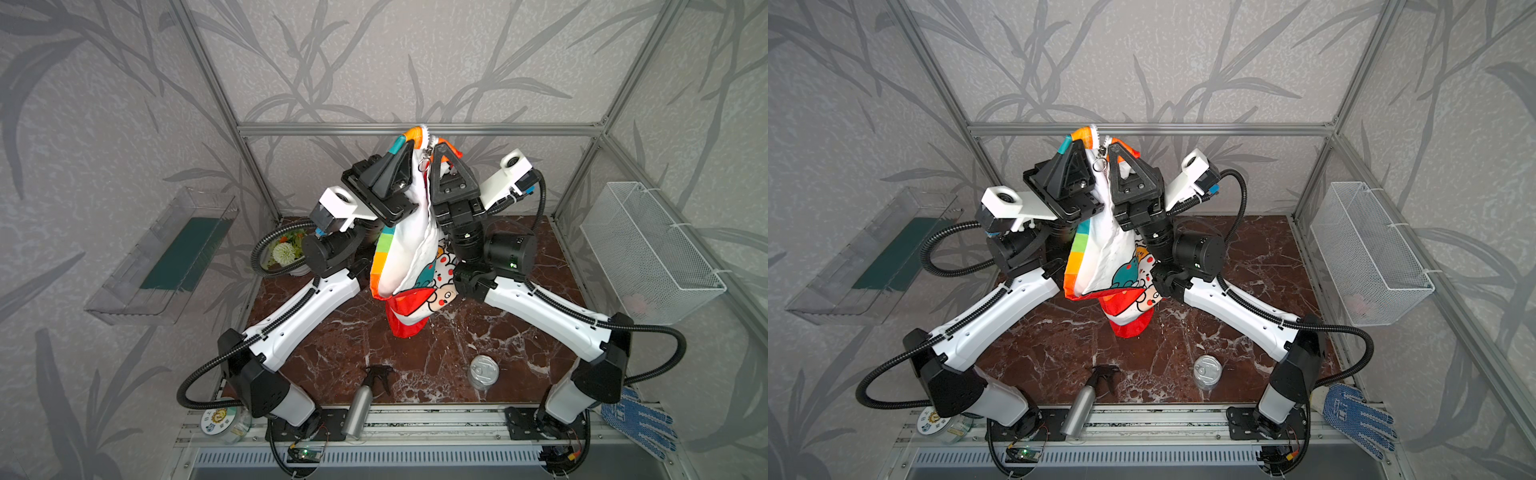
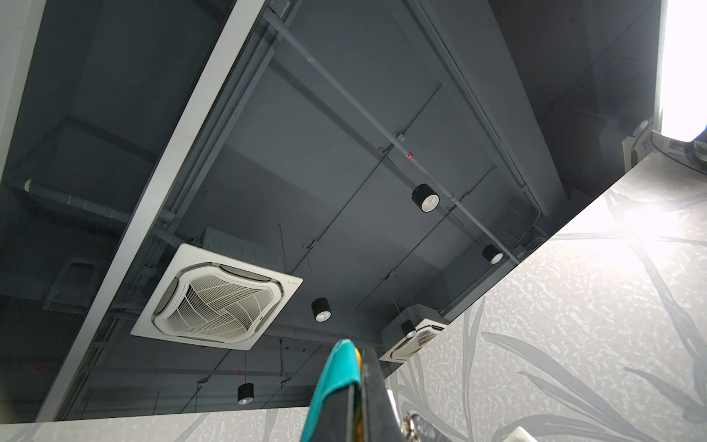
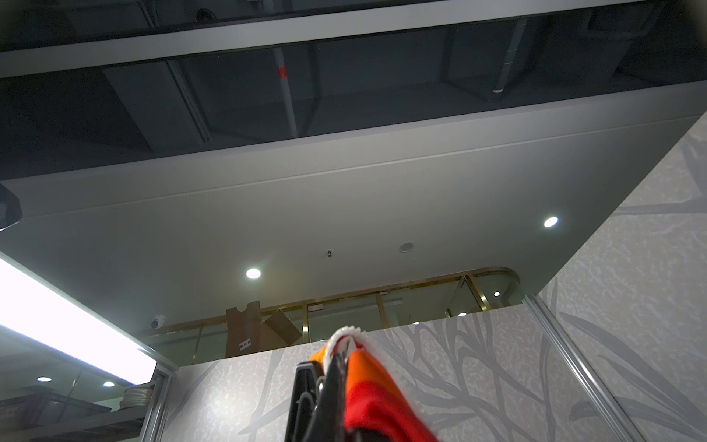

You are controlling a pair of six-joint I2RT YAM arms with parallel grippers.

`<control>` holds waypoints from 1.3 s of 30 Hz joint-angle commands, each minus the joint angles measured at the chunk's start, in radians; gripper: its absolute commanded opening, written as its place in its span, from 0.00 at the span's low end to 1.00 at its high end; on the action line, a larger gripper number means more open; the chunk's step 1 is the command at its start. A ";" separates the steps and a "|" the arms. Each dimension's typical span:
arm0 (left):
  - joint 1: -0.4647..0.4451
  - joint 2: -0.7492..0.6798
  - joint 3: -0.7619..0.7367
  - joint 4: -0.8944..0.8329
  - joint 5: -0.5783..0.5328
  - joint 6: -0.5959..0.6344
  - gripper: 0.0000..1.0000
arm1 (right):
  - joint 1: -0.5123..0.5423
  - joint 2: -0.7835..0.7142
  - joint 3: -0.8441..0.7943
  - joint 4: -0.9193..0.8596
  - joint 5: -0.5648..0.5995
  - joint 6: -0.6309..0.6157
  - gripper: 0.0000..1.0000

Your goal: Zip up the jacket

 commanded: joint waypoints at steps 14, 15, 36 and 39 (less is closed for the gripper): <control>-0.009 0.006 -0.008 0.049 0.017 0.049 0.00 | 0.007 -0.002 0.052 0.034 0.001 0.012 0.00; -0.012 0.005 -0.010 0.050 0.019 0.064 0.00 | 0.007 -0.005 0.048 0.031 0.001 0.011 0.00; -0.019 0.030 0.060 0.049 0.032 0.170 0.00 | 0.007 -0.018 -0.004 0.062 0.023 0.006 0.00; -0.019 0.033 0.078 0.049 0.044 0.193 0.00 | 0.007 -0.023 -0.005 0.059 0.021 0.002 0.00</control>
